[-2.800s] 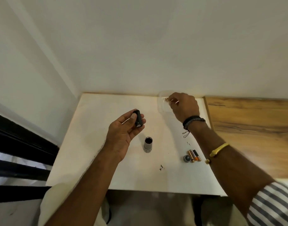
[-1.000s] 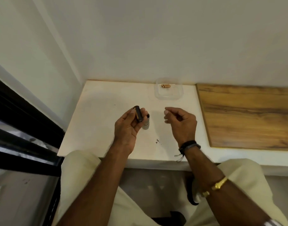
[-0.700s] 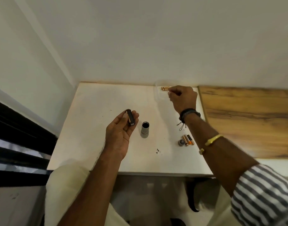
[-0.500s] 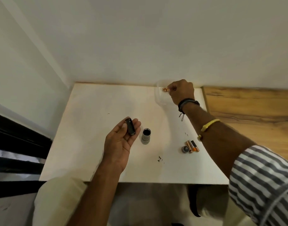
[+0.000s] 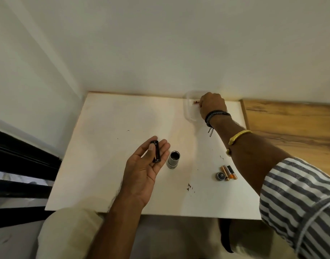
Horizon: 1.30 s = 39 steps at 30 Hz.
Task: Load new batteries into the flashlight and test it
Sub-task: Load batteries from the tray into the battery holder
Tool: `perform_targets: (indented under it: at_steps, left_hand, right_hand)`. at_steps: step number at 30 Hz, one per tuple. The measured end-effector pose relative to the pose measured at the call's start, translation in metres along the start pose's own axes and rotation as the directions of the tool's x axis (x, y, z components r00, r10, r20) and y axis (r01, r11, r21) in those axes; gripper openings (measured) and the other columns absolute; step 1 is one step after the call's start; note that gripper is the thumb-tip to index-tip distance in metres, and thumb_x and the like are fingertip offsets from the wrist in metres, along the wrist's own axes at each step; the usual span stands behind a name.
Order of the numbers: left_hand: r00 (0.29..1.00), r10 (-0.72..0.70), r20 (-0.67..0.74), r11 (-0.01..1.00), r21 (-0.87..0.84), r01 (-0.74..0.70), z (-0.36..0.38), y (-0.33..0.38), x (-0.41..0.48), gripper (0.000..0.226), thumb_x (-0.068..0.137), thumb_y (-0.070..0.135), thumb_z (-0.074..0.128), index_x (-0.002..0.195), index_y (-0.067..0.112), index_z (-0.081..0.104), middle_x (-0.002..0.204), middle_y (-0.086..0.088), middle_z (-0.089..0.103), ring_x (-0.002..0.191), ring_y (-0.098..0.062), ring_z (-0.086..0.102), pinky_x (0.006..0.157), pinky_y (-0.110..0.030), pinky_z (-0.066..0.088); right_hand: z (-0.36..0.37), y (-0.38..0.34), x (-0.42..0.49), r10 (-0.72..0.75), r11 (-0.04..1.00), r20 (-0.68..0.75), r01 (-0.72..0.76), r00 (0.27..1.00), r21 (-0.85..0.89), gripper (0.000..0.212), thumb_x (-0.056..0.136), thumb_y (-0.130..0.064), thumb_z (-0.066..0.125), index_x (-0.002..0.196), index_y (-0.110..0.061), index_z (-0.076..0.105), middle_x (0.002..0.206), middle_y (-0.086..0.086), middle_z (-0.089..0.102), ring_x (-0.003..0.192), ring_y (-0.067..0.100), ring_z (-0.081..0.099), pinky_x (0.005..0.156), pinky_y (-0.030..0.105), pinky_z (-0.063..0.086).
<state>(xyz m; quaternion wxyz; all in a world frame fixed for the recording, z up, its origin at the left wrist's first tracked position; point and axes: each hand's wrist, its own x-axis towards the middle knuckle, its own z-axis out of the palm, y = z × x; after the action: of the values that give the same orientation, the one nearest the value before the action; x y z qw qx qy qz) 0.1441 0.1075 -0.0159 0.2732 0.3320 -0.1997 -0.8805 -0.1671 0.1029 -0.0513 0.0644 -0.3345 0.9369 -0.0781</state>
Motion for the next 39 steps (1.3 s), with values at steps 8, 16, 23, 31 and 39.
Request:
perform_targets:
  at_steps: [8, 16, 23, 31, 39]
  left_hand:
    - [0.998, 0.013, 0.054, 1.0, -0.022, -0.012, -0.003, 0.004, -0.008, 0.036, 0.093, 0.019, 0.057, 0.127, 0.006, 0.06, 0.129, -0.018, 0.067, 0.118, -0.031, 0.067, 0.087, -0.034, 0.059]
    - [0.994, -0.035, 0.106, 0.999, 0.045, 0.03, 0.008, -0.01, -0.038, 0.033, 0.095, 0.019, 0.059, 0.124, 0.003, 0.061, 0.125, -0.022, 0.068, 0.115, -0.034, 0.068, 0.09, -0.038, 0.059]
    - [0.993, -0.077, 0.088, 0.977, 0.207, 0.057, 0.012, -0.048, -0.068, 0.034, 0.092, 0.019, 0.067, 0.122, 0.005, 0.062, 0.119, -0.018, 0.072, 0.111, -0.033, 0.07, 0.088, -0.038, 0.06]
    - [0.985, -0.115, 0.126, 0.961, 0.264, 0.079, 0.01, -0.063, -0.079, 0.039, 0.083, 0.02, 0.073, 0.119, 0.006, 0.068, 0.119, -0.017, 0.072, 0.112, -0.031, 0.07, 0.093, -0.04, 0.058]
    - [0.989, -0.105, 0.104, 0.982, 0.165, 0.087, 0.007, -0.063, -0.075, 0.044, 0.086, 0.018, 0.068, 0.127, 0.003, 0.063, 0.123, -0.02, 0.07, 0.112, -0.03, 0.07, 0.092, -0.041, 0.059]
  right_hand:
    - [-0.017, -0.006, -0.031, 0.018, 0.962, -0.132, 0.019, 0.991, 0.273, 0.01, 0.094, -0.015, 0.067, 0.096, -0.01, 0.075, 0.106, 0.013, 0.071, 0.094, 0.032, 0.067, 0.082, 0.041, 0.058]
    - [-0.056, -0.016, -0.165, 0.095, 0.622, -0.167, 0.072, 0.981, 0.78, 0.009, 0.093, -0.022, 0.071, 0.101, -0.02, 0.075, 0.078, 0.001, 0.077, 0.073, 0.008, 0.071, 0.068, 0.009, 0.05]
    - [-0.056, -0.007, -0.279, 0.086, 0.312, -0.063, 0.033, 0.994, 0.95, 0.012, 0.093, -0.015, 0.073, 0.104, -0.014, 0.076, 0.082, 0.004, 0.079, 0.074, 0.021, 0.077, 0.061, 0.034, 0.063]
    - [-0.045, 0.001, -0.311, 0.018, 0.46, -0.18, 0.152, 0.983, 0.875, 0.008, 0.091, -0.014, 0.077, 0.099, -0.016, 0.077, 0.08, -0.001, 0.078, 0.075, 0.014, 0.076, 0.071, 0.037, 0.065]
    - [-0.036, 0.0, -0.313, -0.031, 0.482, -0.244, 0.228, 0.969, 0.846, 0.007, 0.089, -0.015, 0.079, 0.096, -0.018, 0.078, 0.082, -0.013, 0.076, 0.078, 0.004, 0.074, 0.072, 0.019, 0.061]
